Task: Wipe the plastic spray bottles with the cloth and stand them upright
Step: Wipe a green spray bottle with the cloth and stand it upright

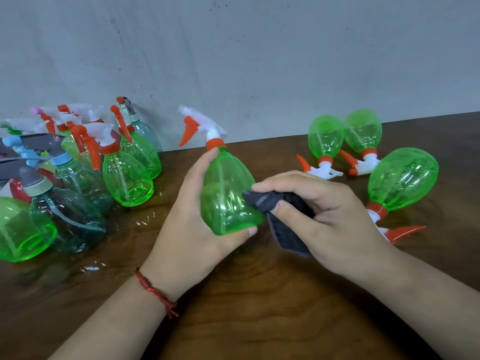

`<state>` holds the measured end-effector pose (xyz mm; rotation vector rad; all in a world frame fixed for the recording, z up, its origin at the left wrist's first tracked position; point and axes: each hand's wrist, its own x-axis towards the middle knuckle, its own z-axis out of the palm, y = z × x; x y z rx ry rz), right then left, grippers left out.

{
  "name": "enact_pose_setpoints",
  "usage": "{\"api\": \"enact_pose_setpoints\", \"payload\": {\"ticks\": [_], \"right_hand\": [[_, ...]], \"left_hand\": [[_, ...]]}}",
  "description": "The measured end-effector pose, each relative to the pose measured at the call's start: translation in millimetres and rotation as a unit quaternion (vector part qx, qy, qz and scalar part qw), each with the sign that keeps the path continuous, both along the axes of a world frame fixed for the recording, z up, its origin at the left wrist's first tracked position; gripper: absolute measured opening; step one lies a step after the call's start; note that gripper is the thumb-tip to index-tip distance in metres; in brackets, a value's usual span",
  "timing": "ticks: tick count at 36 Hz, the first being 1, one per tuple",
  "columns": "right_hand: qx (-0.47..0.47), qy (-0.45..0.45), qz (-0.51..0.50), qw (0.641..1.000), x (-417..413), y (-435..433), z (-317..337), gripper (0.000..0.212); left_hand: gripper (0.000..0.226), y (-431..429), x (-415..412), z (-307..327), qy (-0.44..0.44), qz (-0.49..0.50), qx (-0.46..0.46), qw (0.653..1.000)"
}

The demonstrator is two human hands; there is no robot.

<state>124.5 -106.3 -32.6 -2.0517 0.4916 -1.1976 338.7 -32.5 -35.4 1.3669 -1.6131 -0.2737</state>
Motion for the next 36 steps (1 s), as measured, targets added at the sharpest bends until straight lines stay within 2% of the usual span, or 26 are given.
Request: {"api": "enact_pose_setpoints", "payload": {"ticks": [2, 5, 10, 16, 23, 29, 32, 36], "right_hand": [[0.007, -0.015, -0.025, 1.0, 0, -3, -2, 0.037], [0.026, -0.042, -0.054, 0.997, 1, -7, -3, 0.037], [0.05, -0.081, -0.089, 0.991, 2, -15, -2, 0.036], [0.014, -0.064, -0.099, 0.993, 1, -15, -3, 0.039], [-0.101, 0.033, -0.039, 0.994, 2, -6, -2, 0.045], [-0.147, 0.134, -0.002, 0.98, 0, 2, 3, 0.038], [-0.165, 0.129, -0.007, 0.978, -1, 2, 4, 0.037], [-0.175, 0.07, -0.057, 0.98, 0, -3, 1, 0.038]], "left_hand": [[0.116, 0, 0, 2, -0.064, -0.006, -0.015, 0.998], [0.112, 0, -3, 1, -0.111, -0.037, -0.034, 0.993], [0.111, -1, -8, -1, -0.15, -0.094, -0.02, 0.984], [0.109, -3, -9, -2, -0.181, -0.091, -0.025, 0.979], [0.113, -3, -3, -7, -0.121, -0.004, -0.013, 0.993], [0.119, -3, 7, -5, -0.093, 0.049, 0.004, 0.994], [0.118, -3, 5, -5, -0.084, 0.041, 0.01, 0.996], [0.113, -4, 1, -4, -0.114, -0.001, -0.004, 0.993]]}}
